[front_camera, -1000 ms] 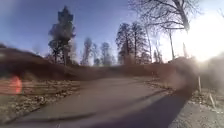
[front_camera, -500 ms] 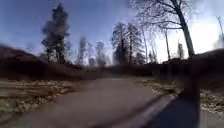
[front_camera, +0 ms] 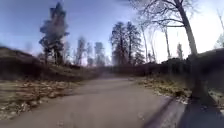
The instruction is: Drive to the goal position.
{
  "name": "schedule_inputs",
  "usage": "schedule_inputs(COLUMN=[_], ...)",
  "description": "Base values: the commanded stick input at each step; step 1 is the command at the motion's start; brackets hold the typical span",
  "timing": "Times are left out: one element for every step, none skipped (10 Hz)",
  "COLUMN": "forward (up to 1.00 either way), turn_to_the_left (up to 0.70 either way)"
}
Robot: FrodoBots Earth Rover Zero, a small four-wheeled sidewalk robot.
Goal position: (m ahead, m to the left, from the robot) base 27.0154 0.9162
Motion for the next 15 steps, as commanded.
schedule_inputs(forward=[1.0, 1.0, 1.0, 1.0, 1.0, 1.0, 1.0, 1.0, 1.0, 1.0, 1.0, 1.0, 1.0, 1.0, 1.0], turn_to_the_left=[0.0, 0.0, 0.0, 0.0, 0.0, 0.0, 0.0, 0.0, 0.0, 0.0, 0.0, 0.0, 0.0, 0.0, 0.0])
